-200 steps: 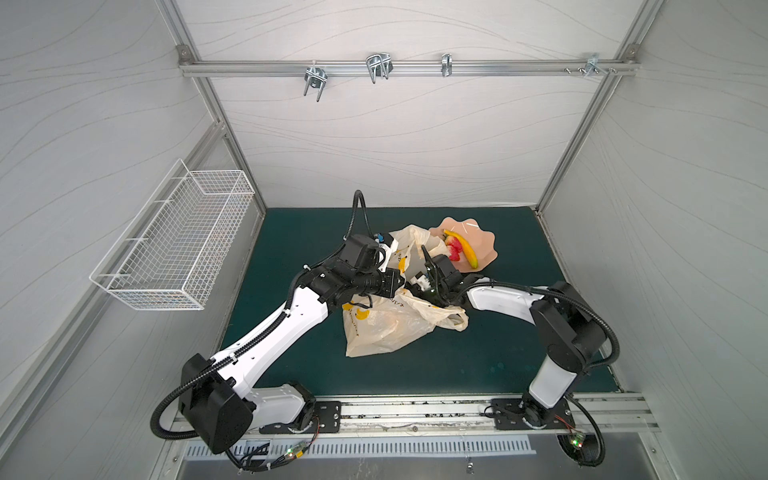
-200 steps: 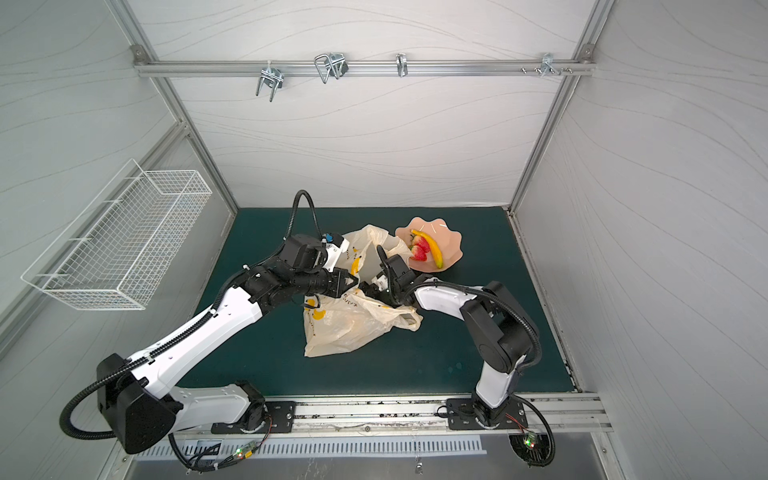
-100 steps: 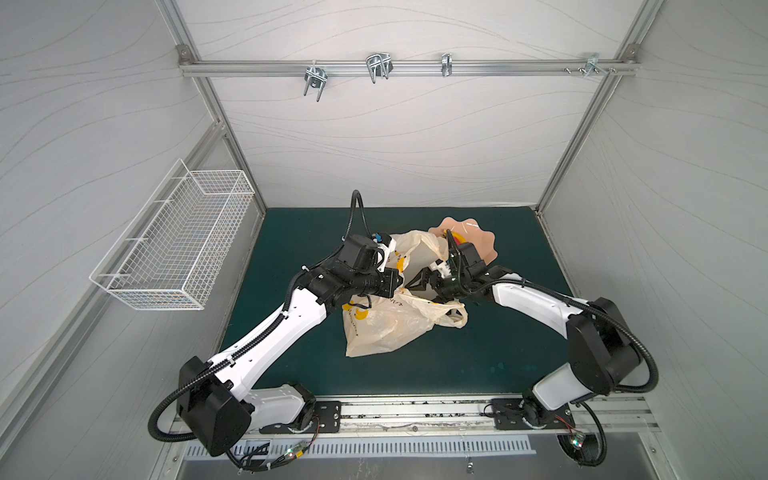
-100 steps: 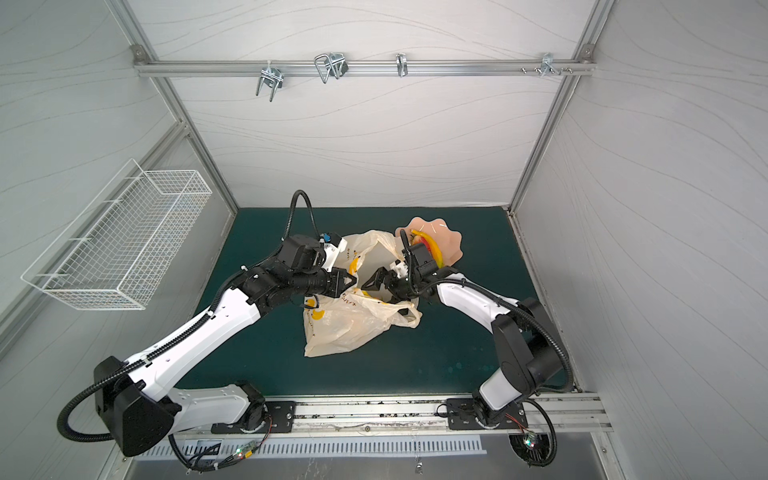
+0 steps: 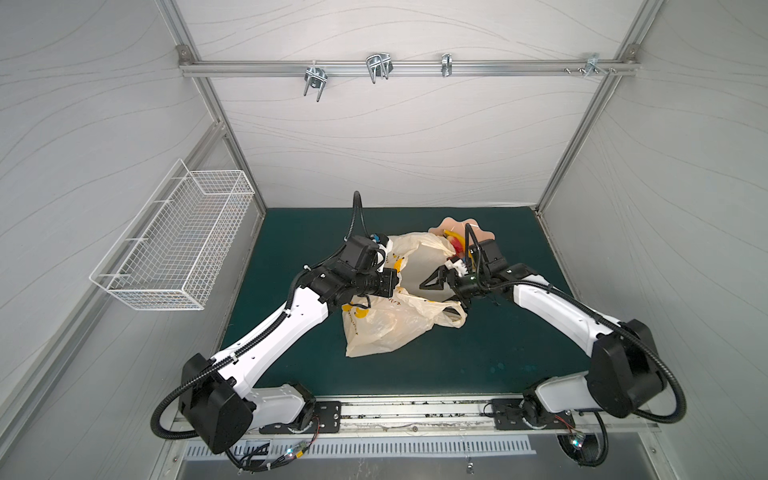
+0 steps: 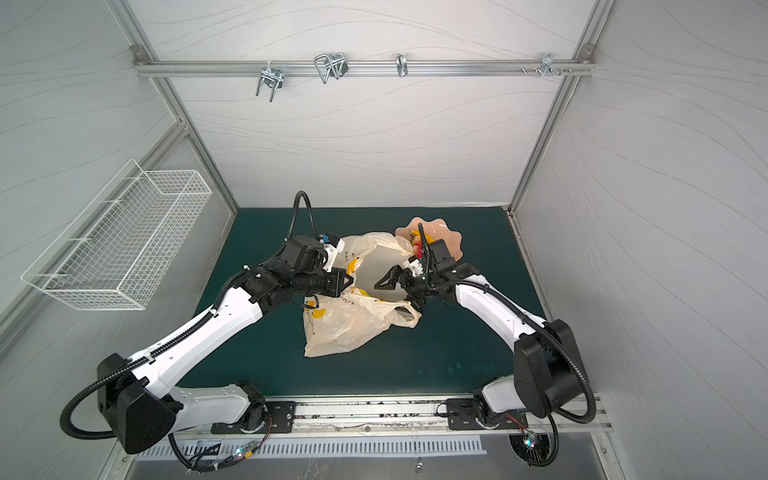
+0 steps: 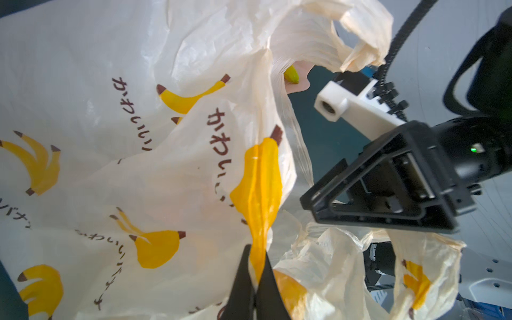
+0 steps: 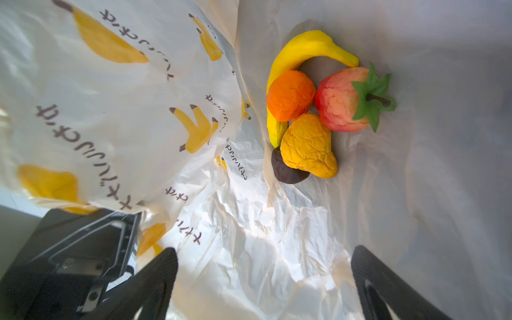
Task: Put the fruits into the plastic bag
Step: 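Withdraw the right gripper up out of the bag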
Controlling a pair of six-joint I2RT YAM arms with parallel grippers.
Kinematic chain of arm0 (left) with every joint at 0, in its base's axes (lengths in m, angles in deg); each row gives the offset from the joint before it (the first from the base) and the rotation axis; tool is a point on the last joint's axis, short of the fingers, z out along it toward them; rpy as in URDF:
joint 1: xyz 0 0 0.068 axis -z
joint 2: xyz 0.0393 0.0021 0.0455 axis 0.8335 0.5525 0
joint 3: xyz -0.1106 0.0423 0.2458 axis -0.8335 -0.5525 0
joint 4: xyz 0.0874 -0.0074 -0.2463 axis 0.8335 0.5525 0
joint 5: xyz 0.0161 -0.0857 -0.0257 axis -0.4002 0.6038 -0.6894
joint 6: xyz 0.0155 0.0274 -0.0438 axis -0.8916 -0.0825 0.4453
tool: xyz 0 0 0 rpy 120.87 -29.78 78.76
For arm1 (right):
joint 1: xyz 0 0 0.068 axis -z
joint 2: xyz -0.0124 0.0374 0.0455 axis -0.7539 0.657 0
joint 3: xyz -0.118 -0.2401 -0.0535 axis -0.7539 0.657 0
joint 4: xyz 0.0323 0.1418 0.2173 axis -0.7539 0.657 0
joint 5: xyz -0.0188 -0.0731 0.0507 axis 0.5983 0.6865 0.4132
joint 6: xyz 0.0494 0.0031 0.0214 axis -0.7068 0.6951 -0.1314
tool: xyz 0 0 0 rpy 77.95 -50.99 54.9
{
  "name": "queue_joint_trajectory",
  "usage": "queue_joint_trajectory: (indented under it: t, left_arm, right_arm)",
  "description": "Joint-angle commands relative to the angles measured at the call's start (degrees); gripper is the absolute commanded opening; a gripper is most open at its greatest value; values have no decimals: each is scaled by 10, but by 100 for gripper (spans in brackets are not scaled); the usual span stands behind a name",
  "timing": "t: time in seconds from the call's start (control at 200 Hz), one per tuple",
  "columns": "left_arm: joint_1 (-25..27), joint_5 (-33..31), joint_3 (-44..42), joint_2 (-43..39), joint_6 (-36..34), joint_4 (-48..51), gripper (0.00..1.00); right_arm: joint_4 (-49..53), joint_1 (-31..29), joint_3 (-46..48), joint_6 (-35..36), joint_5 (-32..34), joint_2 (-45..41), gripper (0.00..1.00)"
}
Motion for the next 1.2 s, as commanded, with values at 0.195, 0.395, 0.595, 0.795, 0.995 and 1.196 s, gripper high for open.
queue_joint_trajectory:
  t: [0.195,0.395,0.595,0.795,0.995,1.196]
  left_arm:
    - [1,21,41,20,-4,27,0]
    - [2,40,54,28,-3,18,0]
    - [1,39,61,45,0,2,0]
    - [1,33,63,62,2,-6,0]
    - [-3,29,62,69,8,-17,0]
    - [-8,38,73,84,5,-18,0]
  right_arm:
    - [93,50,-11,59,1,-38,99]
    - [130,71,-26,87,-2,-39,99]
    - [194,125,-53,150,-22,-49,99]
    - [307,194,-108,225,-16,-51,99]
    - [373,256,-134,279,11,-40,99]
    - [411,285,-156,319,64,-41,99]
